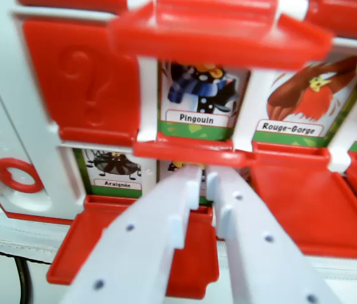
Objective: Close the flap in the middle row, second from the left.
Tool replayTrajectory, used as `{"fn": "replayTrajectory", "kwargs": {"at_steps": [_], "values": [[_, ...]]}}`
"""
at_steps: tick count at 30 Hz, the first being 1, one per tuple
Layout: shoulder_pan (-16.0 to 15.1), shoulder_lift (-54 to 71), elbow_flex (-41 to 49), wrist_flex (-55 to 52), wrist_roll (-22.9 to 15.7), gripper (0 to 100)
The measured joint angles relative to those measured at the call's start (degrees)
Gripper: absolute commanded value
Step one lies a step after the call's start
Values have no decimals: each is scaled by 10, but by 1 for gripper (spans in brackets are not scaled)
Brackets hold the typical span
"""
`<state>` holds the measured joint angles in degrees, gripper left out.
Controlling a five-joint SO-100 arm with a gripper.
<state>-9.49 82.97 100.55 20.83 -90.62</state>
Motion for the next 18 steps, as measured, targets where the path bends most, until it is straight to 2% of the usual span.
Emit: {"fn": "replayTrajectory", "kwargs": {"at_steps": [7,18], "values": [[0,-37,-56,0,0,0],[0,-47,-67,0,0,0]]}}
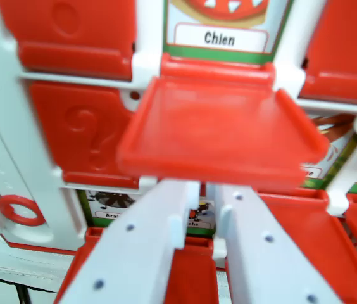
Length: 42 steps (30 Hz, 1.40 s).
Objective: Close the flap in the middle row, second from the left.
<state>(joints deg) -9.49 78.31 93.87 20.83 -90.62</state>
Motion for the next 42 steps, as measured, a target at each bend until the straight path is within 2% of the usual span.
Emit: {"fn": "replayTrajectory", "kwargs": {"at_steps": [8,13,18,23,29,35,42], "values": [[0,12,-13,56,15,0],[3,82,-13,103,20,0],[15,177,-12,160,-4,0],[29,277,28,217,-25,0],[61,378,49,290,-25,0],[76,460,54,343,-37,0],[79,519,54,374,-43,0]]}}
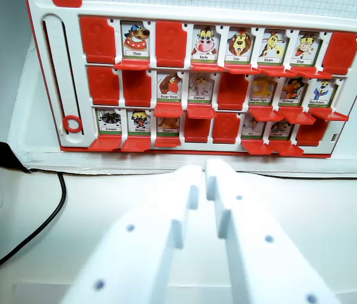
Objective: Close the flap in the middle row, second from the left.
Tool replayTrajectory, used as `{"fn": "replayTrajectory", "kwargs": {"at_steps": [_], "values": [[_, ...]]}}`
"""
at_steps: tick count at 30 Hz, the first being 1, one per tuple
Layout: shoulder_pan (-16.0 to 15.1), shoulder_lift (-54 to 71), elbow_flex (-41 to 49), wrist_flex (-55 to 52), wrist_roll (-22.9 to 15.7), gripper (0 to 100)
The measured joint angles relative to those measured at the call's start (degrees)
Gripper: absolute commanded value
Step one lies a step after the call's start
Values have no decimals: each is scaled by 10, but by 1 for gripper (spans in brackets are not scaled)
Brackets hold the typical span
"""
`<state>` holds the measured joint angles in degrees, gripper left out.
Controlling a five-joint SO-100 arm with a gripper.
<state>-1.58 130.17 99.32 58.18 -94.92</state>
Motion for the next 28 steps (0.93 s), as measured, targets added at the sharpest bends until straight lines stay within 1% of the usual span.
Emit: {"fn": "replayTrajectory", "kwargs": {"at_steps": [2,8,12,28], "values": [[9,10,0,0,0,0],[7,25,0,5,0,0],[18,30,0,11,0,0],[13,31,0,11,0,0]]}}
